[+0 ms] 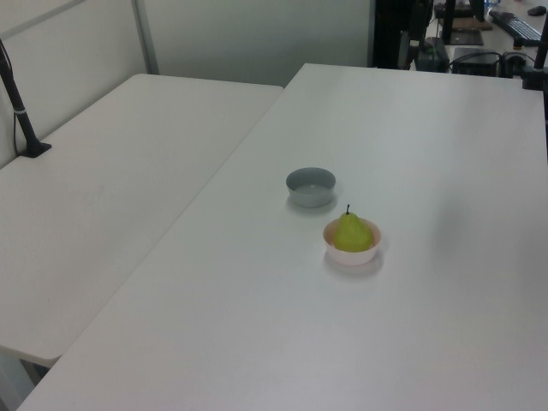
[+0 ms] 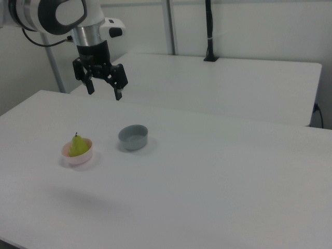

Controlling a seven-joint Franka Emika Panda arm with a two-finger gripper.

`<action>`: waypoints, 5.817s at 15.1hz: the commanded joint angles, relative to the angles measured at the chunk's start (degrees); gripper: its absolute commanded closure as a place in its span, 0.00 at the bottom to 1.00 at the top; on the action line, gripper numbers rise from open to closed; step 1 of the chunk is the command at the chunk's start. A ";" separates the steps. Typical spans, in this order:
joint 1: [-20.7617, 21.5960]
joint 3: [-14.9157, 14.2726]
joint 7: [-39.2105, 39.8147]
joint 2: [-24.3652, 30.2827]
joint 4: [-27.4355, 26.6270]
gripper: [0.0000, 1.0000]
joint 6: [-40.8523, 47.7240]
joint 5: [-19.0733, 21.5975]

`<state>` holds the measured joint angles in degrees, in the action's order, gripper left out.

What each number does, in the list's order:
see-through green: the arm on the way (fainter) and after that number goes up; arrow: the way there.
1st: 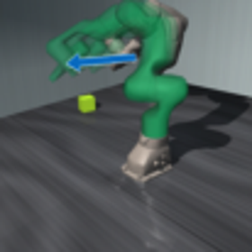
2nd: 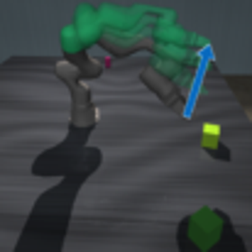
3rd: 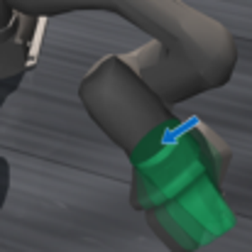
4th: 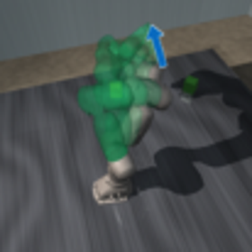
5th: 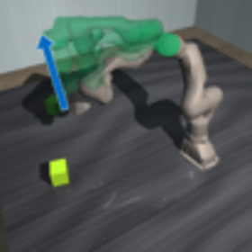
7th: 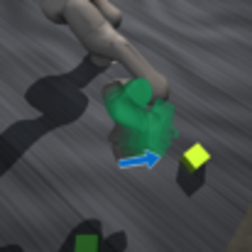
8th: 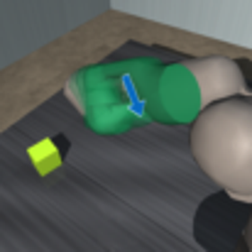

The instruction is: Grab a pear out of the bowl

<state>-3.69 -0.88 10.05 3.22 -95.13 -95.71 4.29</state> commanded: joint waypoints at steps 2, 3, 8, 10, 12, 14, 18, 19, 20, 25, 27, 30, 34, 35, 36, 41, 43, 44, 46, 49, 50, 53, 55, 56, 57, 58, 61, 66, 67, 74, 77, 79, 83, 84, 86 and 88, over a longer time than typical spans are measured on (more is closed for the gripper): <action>0.09 0.09 0.67 0.03 -0.41 0.00 -1.50 0.19; 0.09 0.09 0.67 0.12 -0.41 0.00 -1.50 0.19; 0.09 0.27 0.67 0.03 -0.58 0.00 -1.41 0.19; 0.09 0.18 0.67 0.03 -0.41 0.00 -1.50 0.19; 0.00 0.18 1.20 -0.14 -0.41 0.00 -1.50 0.02; -0.35 0.27 1.37 -0.14 -0.41 0.00 -1.50 -0.07; -0.44 0.27 6.97 -0.06 -0.67 0.00 -1.33 -0.33; -0.44 0.27 10.74 -0.06 -0.76 0.00 -1.06 -0.33; -0.53 0.27 12.61 -0.06 -0.84 0.00 -0.89 -0.33; -0.88 1.06 20.08 0.03 -0.85 0.00 1.31 -0.51; -0.79 1.59 21.24 -0.23 -0.93 0.00 1.75 -1.73; -0.62 2.11 20.89 -0.84 -1.99 0.00 1.66 -1.57; 0.00 5.10 18.18 -1.02 -4.45 0.00 1.13 -1.04; 0.70 5.19 16.68 -1.20 -4.71 0.00 1.05 -0.43; 1.66 5.19 15.19 -1.46 -5.06 0.00 0.87 0.62; 7.02 5.19 6.93 -1.81 -8.48 0.00 -4.83 1.07; 8.95 5.19 3.32 -3.03 -8.67 0.00 -6.24 1.07; 10.18 5.19 1.92 -4.17 -8.41 0.00 -6.60 1.07; 12.03 5.19 -0.46 -5.94 -8.58 0.00 -8.96 1.07; 16.26 5.19 -6.09 -10.94 -8.58 0.00 -13.45 0.99; 17.04 5.19 -7.05 -12.87 -8.58 0.00 -15.46 0.90; 18.54 5.19 -10.39 -16.30 -8.67 0.00 -20.12 -0.07; 18.90 5.19 -10.84 -17.89 -8.67 0.00 -21.97 -0.86; 18.90 5.19 -11.54 -19.03 -8.49 0.00 -23.11 -0.86; 19.07 5.19 -11.81 -19.91 -8.40 0.00 -23.56 -1.21; 19.59 5.19 -11.98 -20.53 -8.49 0.00 -24.08 -2.78; 19.69 5.19 -12.07 -22.64 -8.49 0.08 -26.81 -3.06; 20.30 5.19 -12.16 -23.43 -8.49 0.67 -28.31 -2.97; 20.13 5.19 -12.16 -23.35 -8.49 0.81 -28.31 -2.97; 19.69 5.19 -12.51 -18.70 -8.14 1.00 -22.96 -2.88; 17.76 5.19 -12.34 -13.26 -7.97 1.00 -18.39 -2.88; 16.18 5.10 -12.07 -9.92 -7.70 1.00 -15.14 -2.88; 12.14 4.93 -12.34 -4.73 -5.34 1.00 -9.08 -2.79; 10.56 4.58 -11.81 -3.15 -3.59 1.00 -6.01 -2.71; 8.54 4.31 -11.72 -2.61 -0.33 1.00 -2.05 -2.62; 6.43 4.14 -10.76 -2.60 1.78 1.00 0.42 -2.62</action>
<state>5.02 3.71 -1.33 0.12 -96.83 -99.86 2.11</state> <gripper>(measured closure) 0.427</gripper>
